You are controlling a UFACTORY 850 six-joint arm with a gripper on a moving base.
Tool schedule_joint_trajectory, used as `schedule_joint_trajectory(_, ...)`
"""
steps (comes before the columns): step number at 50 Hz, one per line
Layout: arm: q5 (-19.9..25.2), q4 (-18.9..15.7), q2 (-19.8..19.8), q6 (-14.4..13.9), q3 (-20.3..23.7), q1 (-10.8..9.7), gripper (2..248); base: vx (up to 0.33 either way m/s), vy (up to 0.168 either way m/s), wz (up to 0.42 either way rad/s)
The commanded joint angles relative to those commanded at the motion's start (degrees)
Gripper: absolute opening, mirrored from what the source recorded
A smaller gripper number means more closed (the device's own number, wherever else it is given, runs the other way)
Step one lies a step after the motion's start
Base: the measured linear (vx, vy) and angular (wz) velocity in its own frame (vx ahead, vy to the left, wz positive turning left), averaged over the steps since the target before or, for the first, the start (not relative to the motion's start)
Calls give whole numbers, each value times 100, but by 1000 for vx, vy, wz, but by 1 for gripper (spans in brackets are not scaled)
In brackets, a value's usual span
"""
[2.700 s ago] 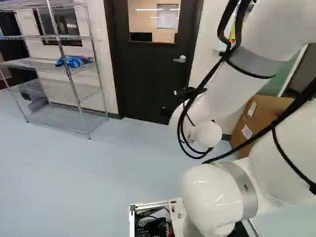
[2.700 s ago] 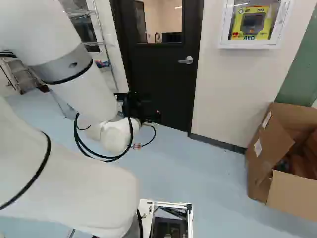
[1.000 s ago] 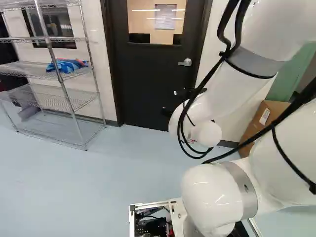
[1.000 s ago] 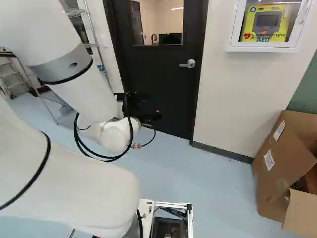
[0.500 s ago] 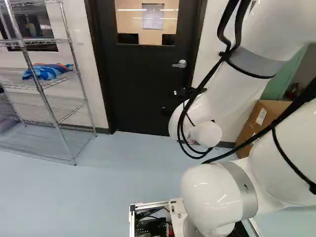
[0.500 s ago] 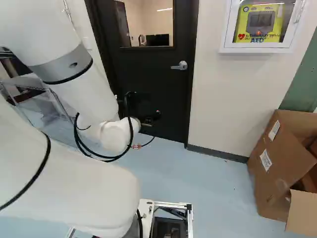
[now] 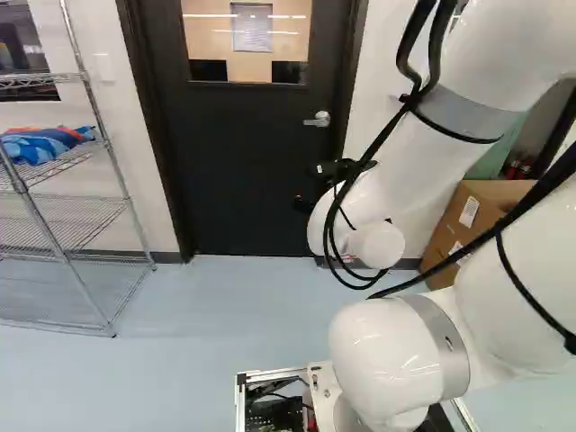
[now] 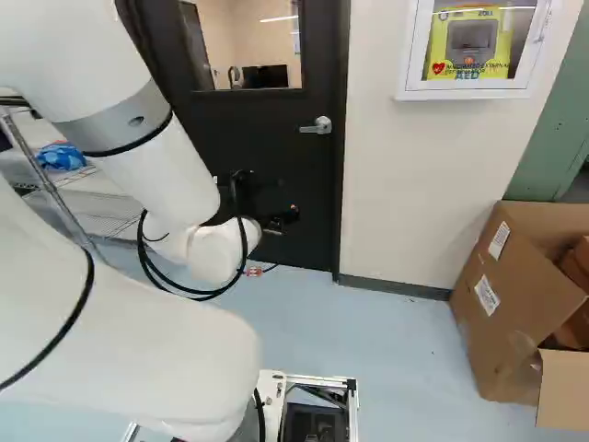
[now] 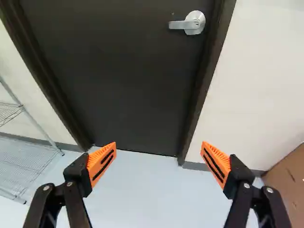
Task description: Open the door and move inside
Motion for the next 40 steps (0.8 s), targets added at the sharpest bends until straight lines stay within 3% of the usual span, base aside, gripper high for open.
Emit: schedule_joint_trajectory(40, 0, 0, 0, 0, 0, 0, 247, 161, 90, -212)
